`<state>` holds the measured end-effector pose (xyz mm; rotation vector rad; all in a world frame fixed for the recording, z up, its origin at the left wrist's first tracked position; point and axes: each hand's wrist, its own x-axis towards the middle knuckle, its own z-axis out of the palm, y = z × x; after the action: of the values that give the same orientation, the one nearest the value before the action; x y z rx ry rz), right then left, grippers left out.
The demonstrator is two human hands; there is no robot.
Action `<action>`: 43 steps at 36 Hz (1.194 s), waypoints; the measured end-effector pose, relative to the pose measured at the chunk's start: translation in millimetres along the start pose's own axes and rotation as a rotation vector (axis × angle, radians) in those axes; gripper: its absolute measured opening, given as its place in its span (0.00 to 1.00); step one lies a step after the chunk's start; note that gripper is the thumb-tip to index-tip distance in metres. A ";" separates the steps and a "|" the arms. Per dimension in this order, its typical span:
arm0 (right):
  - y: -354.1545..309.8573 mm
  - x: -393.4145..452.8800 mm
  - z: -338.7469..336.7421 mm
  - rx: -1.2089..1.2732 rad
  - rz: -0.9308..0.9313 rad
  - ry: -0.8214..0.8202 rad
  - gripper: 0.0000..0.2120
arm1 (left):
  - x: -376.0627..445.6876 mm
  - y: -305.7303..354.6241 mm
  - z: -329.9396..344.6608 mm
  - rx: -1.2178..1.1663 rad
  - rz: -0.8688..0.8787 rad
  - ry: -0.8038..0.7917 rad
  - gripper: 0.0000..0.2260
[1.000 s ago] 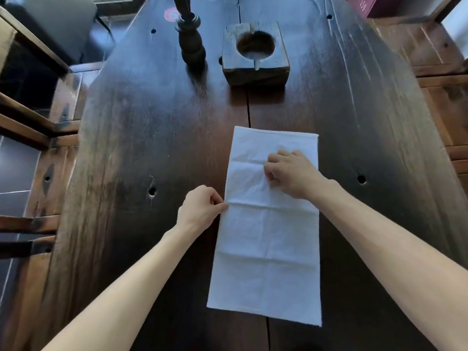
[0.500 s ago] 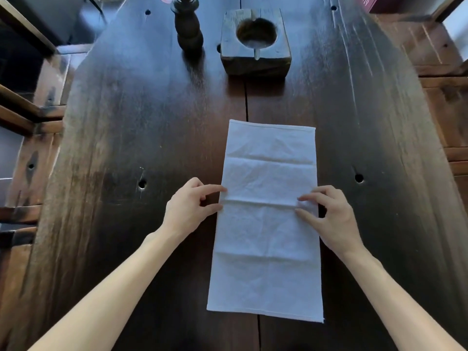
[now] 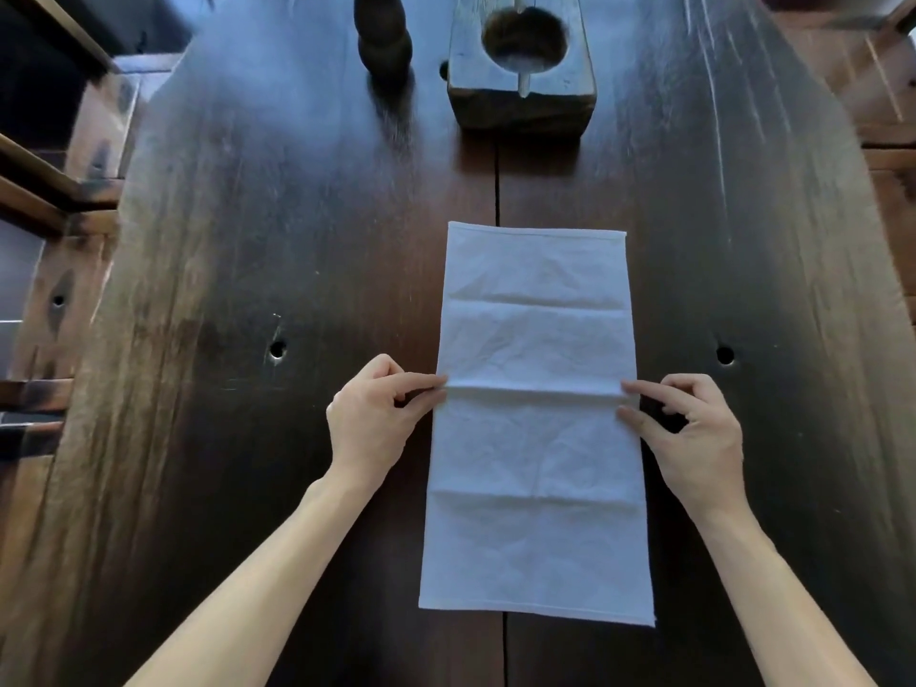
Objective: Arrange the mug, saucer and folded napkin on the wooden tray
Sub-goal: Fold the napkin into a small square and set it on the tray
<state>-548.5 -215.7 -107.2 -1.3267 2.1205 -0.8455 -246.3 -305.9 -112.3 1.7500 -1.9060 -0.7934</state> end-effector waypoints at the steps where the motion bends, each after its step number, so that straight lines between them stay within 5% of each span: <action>1: -0.2 0.6 -0.9 0.002 -0.003 -0.006 0.15 | 0.0 -0.5 0.9 -0.005 0.001 0.009 0.08; 18: -2.7 13.8 1.4 -0.043 -0.003 0.022 0.05 | 3.4 3.8 1.8 -0.098 -0.096 0.006 0.05; 43: -50.1 -53.0 -18.9 0.076 -0.012 0.031 0.02 | -59.3 17.7 -51.1 -0.174 0.072 0.073 0.01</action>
<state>-509.9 -179.5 -53.6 -1.2969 2.0848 -0.9477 -219.2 -252.6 -58.7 1.5758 -1.7852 -0.8313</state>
